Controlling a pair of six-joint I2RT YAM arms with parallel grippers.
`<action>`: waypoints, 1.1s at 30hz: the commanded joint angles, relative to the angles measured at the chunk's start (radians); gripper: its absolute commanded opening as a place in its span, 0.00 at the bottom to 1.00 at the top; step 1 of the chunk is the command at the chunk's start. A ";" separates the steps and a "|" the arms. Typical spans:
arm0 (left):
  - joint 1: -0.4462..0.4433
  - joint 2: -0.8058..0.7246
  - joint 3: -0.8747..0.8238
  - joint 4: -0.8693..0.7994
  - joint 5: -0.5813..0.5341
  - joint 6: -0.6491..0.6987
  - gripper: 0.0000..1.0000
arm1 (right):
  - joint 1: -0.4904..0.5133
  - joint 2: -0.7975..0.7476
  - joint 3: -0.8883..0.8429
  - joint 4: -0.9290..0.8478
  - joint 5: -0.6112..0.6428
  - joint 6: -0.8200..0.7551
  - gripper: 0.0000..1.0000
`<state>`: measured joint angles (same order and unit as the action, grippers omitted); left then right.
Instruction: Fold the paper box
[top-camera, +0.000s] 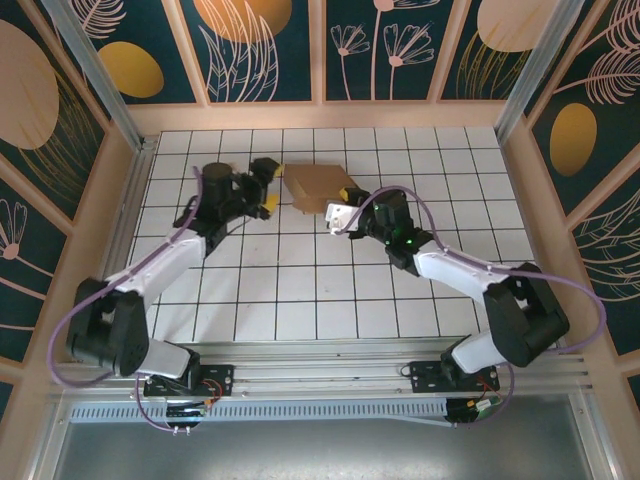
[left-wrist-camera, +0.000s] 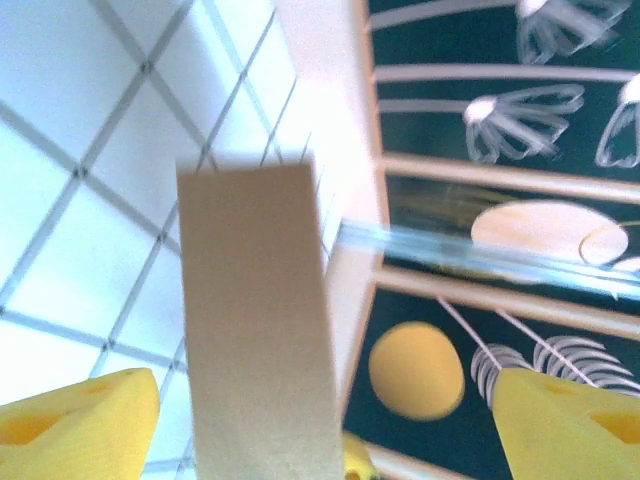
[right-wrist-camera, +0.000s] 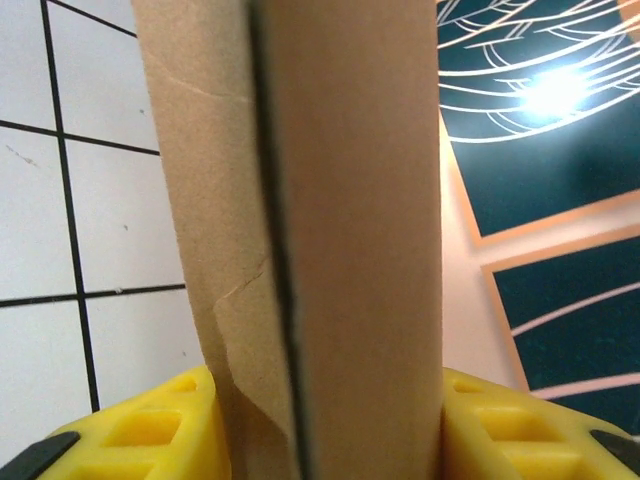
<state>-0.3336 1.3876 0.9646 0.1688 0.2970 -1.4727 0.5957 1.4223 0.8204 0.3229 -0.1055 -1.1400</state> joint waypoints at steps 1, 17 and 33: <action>0.021 -0.105 0.106 -0.187 -0.256 0.297 0.89 | -0.026 -0.080 0.092 -0.278 0.013 -0.004 0.39; 0.022 -0.281 0.013 -0.153 -0.235 0.925 0.93 | -0.043 0.325 0.960 -1.584 -0.174 0.149 0.42; 0.021 -0.212 -0.196 0.029 -0.119 0.756 0.94 | -0.043 0.614 1.187 -1.590 -0.208 0.141 0.65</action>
<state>-0.3096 1.1534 0.7784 0.1249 0.1406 -0.7277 0.5568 2.0254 1.9640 -1.2453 -0.2726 -1.0100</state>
